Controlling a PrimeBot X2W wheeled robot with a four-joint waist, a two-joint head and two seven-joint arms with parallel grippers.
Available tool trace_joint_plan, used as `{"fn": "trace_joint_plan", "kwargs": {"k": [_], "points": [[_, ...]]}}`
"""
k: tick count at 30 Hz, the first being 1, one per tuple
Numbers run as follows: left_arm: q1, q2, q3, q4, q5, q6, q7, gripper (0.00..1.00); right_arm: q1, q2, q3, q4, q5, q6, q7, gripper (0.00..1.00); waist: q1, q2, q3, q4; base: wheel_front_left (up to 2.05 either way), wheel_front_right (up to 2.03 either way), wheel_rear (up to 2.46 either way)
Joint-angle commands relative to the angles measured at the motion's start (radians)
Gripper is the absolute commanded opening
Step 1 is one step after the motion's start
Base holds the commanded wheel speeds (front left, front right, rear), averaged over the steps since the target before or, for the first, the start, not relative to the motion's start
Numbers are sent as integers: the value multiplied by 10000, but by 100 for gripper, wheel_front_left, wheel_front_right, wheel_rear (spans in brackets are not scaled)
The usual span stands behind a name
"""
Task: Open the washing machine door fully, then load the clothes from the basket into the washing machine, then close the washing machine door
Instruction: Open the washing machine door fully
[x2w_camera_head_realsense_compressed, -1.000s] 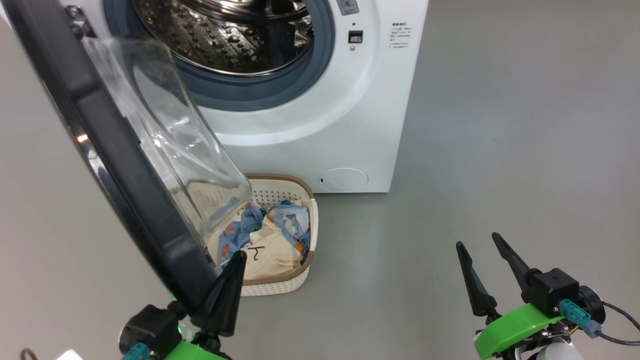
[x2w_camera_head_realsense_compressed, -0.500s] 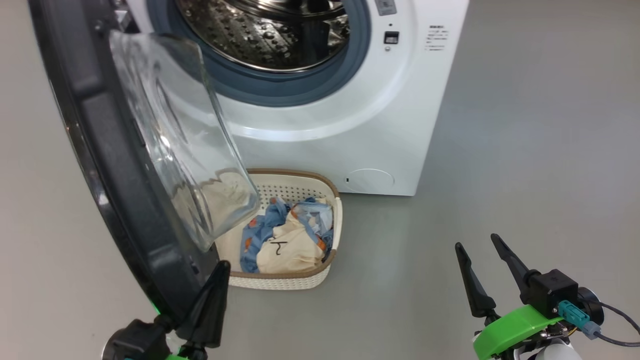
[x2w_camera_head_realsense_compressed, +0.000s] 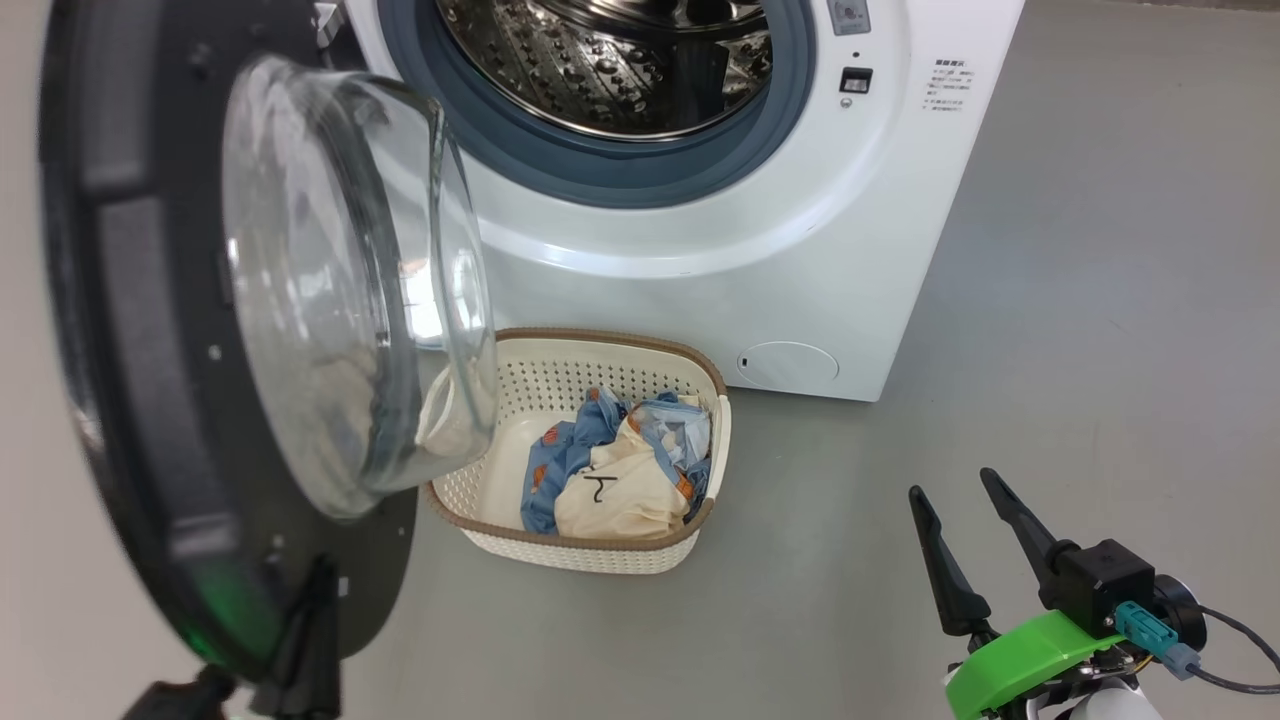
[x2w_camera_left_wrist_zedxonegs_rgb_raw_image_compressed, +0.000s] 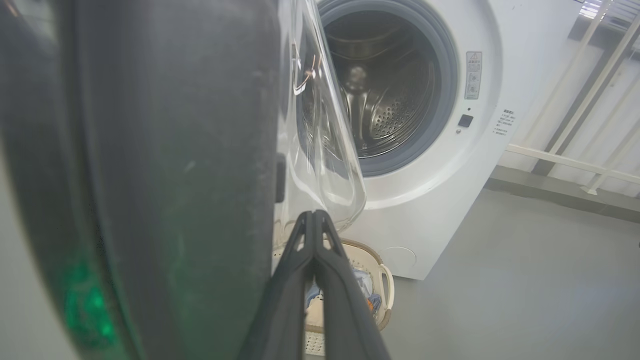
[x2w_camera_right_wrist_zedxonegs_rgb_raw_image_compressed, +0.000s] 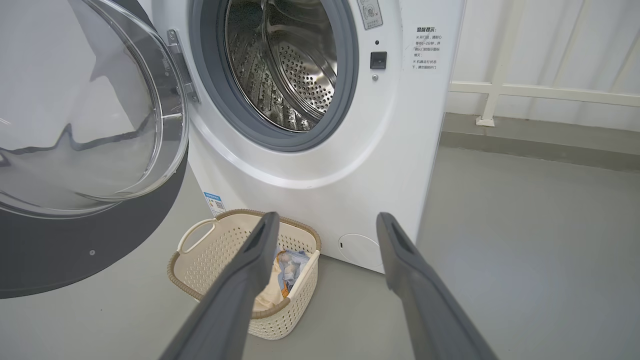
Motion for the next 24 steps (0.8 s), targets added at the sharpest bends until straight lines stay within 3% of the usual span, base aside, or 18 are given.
{"fn": "trace_joint_plan", "kwargs": {"k": [1,14,24], "points": [[-91,254,721,-146,-223,228,-51,0,73,-16,256,-223,32,27,-118,100,0,0,19,3,0,0,0],[-389,254,2885,119,-1094,810,-51,0,-36,-114,290,-170,109,27,-118,100,0,0,238,-207,0,0,0],[-1428,255,4243,1104,-565,428,-51,0,-215,-206,429,-151,90,27,-118,100,0,0,495,-402,0,0,0]]}}
